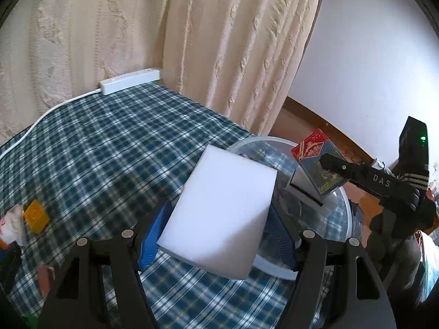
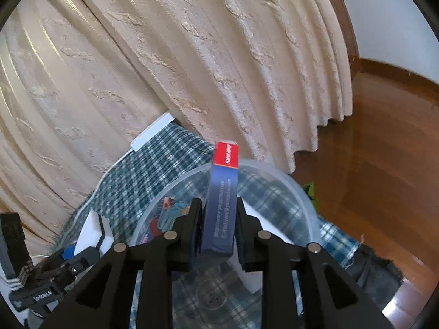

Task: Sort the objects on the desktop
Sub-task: 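Carry the sponge with left tool while right tool carries the card box to the bowl, then release the sponge from left tool while right tool drops the card box into the bowl, then move the left tool to the green block while right tool approaches the dark red tube, then grasp the green block with left tool while right tool grasps the dark red tube, then carry the green block with left tool while right tool carries the tube to the bowl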

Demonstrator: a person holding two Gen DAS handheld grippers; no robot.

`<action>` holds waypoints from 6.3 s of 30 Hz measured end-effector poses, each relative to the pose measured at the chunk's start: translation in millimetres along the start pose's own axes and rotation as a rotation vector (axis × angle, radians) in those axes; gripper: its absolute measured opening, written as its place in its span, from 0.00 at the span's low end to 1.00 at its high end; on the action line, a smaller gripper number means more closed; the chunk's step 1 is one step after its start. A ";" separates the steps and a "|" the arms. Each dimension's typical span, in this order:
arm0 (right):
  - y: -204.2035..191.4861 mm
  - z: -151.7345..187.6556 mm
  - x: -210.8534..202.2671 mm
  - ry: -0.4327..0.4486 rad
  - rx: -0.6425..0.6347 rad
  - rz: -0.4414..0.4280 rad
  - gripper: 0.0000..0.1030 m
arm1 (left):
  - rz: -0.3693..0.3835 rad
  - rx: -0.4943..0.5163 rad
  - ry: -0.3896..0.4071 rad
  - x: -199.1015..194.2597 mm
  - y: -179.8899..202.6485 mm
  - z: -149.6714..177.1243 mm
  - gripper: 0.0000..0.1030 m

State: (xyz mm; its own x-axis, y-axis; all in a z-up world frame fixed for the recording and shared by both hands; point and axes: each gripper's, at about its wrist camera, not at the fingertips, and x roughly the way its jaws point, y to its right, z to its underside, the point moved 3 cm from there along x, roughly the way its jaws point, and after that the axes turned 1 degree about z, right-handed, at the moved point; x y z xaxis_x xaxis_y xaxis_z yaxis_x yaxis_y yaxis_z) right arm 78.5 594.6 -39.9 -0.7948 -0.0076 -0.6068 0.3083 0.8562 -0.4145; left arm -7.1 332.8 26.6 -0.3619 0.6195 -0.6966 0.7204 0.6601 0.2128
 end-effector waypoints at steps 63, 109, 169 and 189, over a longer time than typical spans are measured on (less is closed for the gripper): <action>-109.8 34.0 -36.9 0.046 -0.177 -0.205 0.80 | -0.163 -0.077 0.063 -64.3 -77.1 19.0 0.92; -260.6 144.4 19.3 -0.244 -0.415 -0.312 0.80 | -0.323 -0.367 -0.019 -126.2 -209.7 153.9 0.47; -329.2 204.6 83.6 -0.337 -0.696 -0.187 0.23 | -0.352 -0.421 0.066 -147.0 -215.7 162.4 0.41; -273.3 167.6 34.4 -0.294 -0.497 -0.263 0.23 | -0.340 -0.341 0.052 -135.3 -194.2 147.0 0.41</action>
State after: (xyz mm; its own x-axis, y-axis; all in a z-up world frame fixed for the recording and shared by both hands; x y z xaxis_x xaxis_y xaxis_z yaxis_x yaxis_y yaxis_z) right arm 54.5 273.8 -61.1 -0.6127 -0.3313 -0.7175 -0.2134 0.9435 -0.2534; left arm -11.0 58.3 -21.3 -0.5784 0.3594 -0.7323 0.3244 0.9250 0.1978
